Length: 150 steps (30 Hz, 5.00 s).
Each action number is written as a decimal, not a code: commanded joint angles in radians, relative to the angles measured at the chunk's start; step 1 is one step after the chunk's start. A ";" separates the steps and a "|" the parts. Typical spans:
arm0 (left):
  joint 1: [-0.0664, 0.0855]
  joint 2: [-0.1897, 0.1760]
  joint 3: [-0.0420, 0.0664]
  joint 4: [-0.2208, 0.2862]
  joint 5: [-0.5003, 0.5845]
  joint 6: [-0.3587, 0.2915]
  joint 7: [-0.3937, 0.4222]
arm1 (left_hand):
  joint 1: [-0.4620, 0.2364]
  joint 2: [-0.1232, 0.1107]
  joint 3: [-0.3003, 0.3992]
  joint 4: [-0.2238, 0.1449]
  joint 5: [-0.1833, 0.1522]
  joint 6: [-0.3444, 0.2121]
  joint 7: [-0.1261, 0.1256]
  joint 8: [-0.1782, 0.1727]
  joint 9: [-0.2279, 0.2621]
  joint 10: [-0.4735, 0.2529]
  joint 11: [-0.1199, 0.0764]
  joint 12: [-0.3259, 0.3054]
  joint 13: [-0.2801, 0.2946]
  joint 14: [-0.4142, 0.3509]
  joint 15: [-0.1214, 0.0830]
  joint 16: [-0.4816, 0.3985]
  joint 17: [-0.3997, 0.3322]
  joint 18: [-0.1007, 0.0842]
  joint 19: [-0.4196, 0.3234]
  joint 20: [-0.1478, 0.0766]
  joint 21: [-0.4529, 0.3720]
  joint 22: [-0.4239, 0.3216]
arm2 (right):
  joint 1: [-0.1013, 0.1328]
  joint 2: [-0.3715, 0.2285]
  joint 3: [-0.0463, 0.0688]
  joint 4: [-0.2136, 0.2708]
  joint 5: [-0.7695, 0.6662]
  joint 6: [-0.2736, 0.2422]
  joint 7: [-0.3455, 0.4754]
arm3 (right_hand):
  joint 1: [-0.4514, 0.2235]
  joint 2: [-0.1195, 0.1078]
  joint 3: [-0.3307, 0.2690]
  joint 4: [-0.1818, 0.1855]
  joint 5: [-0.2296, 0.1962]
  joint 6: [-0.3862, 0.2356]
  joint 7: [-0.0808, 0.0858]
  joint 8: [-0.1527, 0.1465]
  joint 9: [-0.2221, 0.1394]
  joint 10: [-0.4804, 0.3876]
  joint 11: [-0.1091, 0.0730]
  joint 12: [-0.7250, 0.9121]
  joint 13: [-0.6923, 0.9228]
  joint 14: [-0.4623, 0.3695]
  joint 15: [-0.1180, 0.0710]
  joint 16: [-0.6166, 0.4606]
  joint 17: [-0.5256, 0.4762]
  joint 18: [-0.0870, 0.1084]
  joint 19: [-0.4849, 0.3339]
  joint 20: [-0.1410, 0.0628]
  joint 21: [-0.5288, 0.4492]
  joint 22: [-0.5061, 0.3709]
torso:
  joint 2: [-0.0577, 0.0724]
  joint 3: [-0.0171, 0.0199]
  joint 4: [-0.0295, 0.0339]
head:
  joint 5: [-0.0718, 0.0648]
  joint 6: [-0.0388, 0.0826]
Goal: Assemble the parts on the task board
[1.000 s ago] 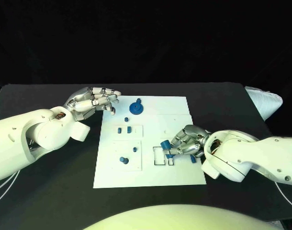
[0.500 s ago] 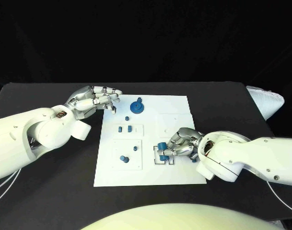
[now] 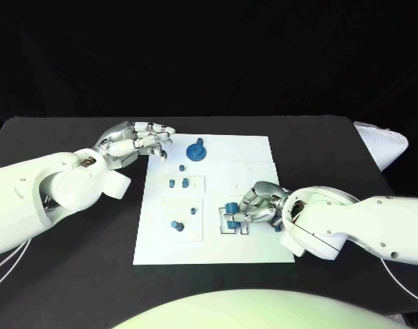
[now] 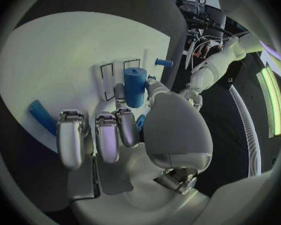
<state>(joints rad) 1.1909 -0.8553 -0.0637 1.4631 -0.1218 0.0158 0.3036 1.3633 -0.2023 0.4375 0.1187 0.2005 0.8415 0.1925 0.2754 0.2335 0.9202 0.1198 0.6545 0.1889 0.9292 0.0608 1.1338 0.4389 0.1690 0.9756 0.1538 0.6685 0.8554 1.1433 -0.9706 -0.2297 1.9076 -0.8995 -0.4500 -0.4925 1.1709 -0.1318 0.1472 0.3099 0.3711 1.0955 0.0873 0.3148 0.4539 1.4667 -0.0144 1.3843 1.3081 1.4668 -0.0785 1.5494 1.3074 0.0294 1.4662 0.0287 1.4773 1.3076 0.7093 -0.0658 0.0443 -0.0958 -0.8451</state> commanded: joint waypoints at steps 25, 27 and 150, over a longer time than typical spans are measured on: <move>0.000 -0.001 0.001 0.003 0.003 0.025 -0.002 | -0.004 0.007 -0.001 0.005 -0.003 -0.006 -0.003 0.004 -0.002 -0.007 0.001 0.005 0.002 -0.001 -0.003 0.000 0.002 0.013 0.005 0.000 -0.004 -0.001 | -0.009 -0.005 -0.005 0.025 -0.042 0.020 0.002 | 0.006 0.005 0.033 -0.020 -0.003 0.031 -0.040 0.007 -0.001 0.029 -0.011 0.006 0.136 0.098 -0.008 0.009 0.236 -0.011 0.080 -0.006 0.009 0.229 | 0.000 -0.0002 -0.0001 | 0.005 0.000; 0.000 -0.001 0.001 0.003 0.003 0.025 -0.002 | -0.004 0.007 -0.001 0.005 -0.003 -0.006 -0.003 0.004 -0.002 -0.007 0.001 0.005 0.002 -0.001 -0.003 0.000 0.002 0.013 0.005 0.000 -0.004 -0.001 | -0.009 -0.003 -0.005 0.023 -0.044 0.024 0.001 | 0.005 0.003 0.033 -0.020 -0.004 0.031 -0.040 0.007 -0.001 0.030 -0.011 0.006 0.136 0.098 -0.008 0.009 0.236 -0.011 0.079 -0.006 0.008 0.228 | 0.000 -0.0002 0.0003 | 0.005 0.000; -0.001 -0.017 0.000 0.014 0.002 0.027 -0.001 | -0.001 0.009 -0.003 0.010 -0.003 -0.007 -0.003 0.005 -0.003 -0.016 0.001 0.016 0.006 -0.002 -0.002 0.000 0.003 0.014 0.007 0.001 -0.008 -0.004 | -0.033 -0.261 -0.007 0.022 -0.429 0.136 0.032 | 0.134 0.015 -0.194 -0.016 -0.157 -0.001 -0.027 0.051 -0.071 0.033 0.001 -0.022 0.162 0.093 0.003 -0.003 0.221 -0.005 0.075 0.003 -0.028 0.230 | 0.001 -0.0001 -0.0004 | -0.035 0.011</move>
<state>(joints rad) 1.1903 -0.8731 -0.0641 1.4738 -0.1220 0.0258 0.2929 1.3633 -0.2023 0.4333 0.1229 0.2007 0.8415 0.1925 0.2754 0.2317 0.9115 0.1214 0.6650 0.1937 0.9292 0.0608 1.1338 0.4413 0.1690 0.9756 0.1538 0.6649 0.8531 1.1140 -1.2347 -0.2360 1.9299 -1.2837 -0.3298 -0.4293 1.3146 -0.1172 -0.0533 0.2924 0.2182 1.0883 0.0588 0.3598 0.3821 1.4683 -0.0061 1.3621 1.3083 1.4647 -0.0697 1.5490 1.3074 0.0296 1.4662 0.0363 1.4462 1.3081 0.7101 -0.0660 0.0449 -0.1325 -0.8346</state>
